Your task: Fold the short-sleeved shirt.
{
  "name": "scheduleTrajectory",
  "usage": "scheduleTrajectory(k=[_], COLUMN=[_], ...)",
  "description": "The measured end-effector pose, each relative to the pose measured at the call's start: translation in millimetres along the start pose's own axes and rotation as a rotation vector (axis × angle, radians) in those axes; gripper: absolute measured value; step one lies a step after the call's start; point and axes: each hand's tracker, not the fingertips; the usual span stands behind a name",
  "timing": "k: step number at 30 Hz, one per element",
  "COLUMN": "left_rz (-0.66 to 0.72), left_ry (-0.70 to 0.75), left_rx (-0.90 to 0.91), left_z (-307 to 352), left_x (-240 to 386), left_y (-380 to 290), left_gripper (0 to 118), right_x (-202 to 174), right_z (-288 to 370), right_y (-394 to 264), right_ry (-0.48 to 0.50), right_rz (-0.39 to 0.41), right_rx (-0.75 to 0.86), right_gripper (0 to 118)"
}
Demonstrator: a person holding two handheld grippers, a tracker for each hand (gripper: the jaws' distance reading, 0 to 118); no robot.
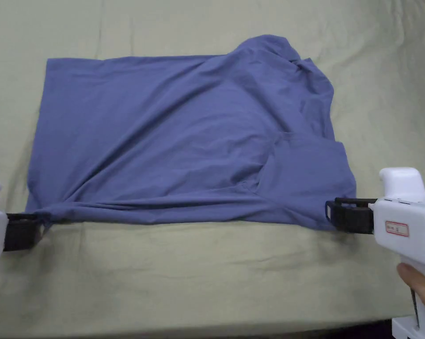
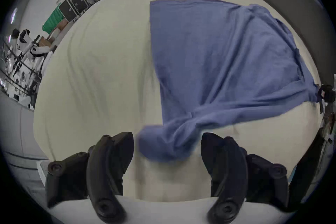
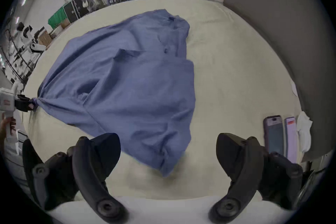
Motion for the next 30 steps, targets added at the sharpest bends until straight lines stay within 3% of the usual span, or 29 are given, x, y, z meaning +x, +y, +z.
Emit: scheduleTrajectory(k=[3, 4, 5, 6, 7, 8, 9, 10, 13, 14, 16, 17, 23, 24, 25, 26, 27, 28, 30], left_rz=[0.105, 0.146, 0.196, 0.222, 0.237, 0.231, 0.223, 0.214, 0.032, 0.022, 0.027, 0.015, -0.034, -0.042, -0.030, 0.010, 0.056, 0.043, 0.012], left_ry=[-0.004, -0.025, -0.072, -0.119, -0.161, -0.167, -0.132, -0.018, 0.003, 0.001, -0.037, -0.041, 0.021, 0.016, -0.026, -0.154, -0.202, -0.148, -0.142], left_rx=[0.148, 0.191, 0.223, 0.259, 0.302, 0.310, 0.290, 0.292, 0.167, 0.148, 0.081, 0.062, 0.002, -0.015, -0.033, -0.042, -0.028, 0.020, 0.041], left_z=[62.0, 76.5, 95.4, 101.2, 106.5, 107.4, 91.0, 87.4, 48.2, 35.8, 6.5, 28.9, -47.8, -56.9, -50.3, -53.0, -50.3, -41.6, -18.3], left_x=[-4.2, -4.0, 2.1, 2.5, 4.4, 9.2, 4.9, 9.3, 9.2, 7.1, -0.7, 27.5, 6.5, 2.1, 7.2, 3.0, 0.7, 5.5, 13.4], left_y=[-25.8, -31.7, -39.4, -45.4, -52.8, -54.6, -54.8, -53.1, -38.8, -32.1, -18.8, -6.8, 5.9, 6.9, 16.8, 18.6, 20.4, 19.7, 12.3], left_gripper=[89, 88, 83, 69, 57, 57, 2, 0, 0, 10, 96, 110, 110, 104, 82, 51, 35, 10, 10], right_x=[-12.5, -17.7, -22.8, -27.1, -31.7, -35.3, -37.3, -37.7, -43.1, -42.2, -41.2, -41.1, -47.0, -50.3, -51.8, -53.8, -55.9, -57.2, -59.2], right_z=[41.1, 51.4, 58.9, 62.7, 62.1, 55.3, 51.4, 46.4, 38.6, 35.9, 36.0, 34.8, 22.5, 25.2, 22.0, 18.4, 15.4, 16.7, 12.8], right_y=[-4.1, -6.2, -10.0, -13.7, -15.0, -18.0, -26.2, -27.1, -29.5, -30.0, -27.8, -28.6, -30.3, -25.9, -26.7, -27.6, -28.7, -26.2, -26.7], right_ry=[0.018, 0.032, 0.031, 0.036, 0.045, 0.041, -0.007, 0.020, 0.054, 0.081, 0.114, 0.119, 0.121, 0.128, 0.127, 0.122, 0.115, 0.109, 0.107], right_rz=[-0.010, -0.003, 0.008, 0.018, 0.029, 0.028, 0.037, 0.058, 0.055, 0.033, -0.014, -0.021, 0.010, 0.008, 0.007, 0.009, 0.011, 0.016, 0.015], right_rx=[0.056, 0.088, 0.111, 0.114, 0.107, 0.098, 0.119, 0.089, 0.071, 0.065, 0.061, 0.063, 0.033, 0.023, 0.018, 0.012, 0.007, 0.001, -0.008], right_gripper=[111, 106, 64, 24, 2, 2, 2, 2, 2, 2, 2, 2, 2, 2, 2, 2, 2, 2, 2])
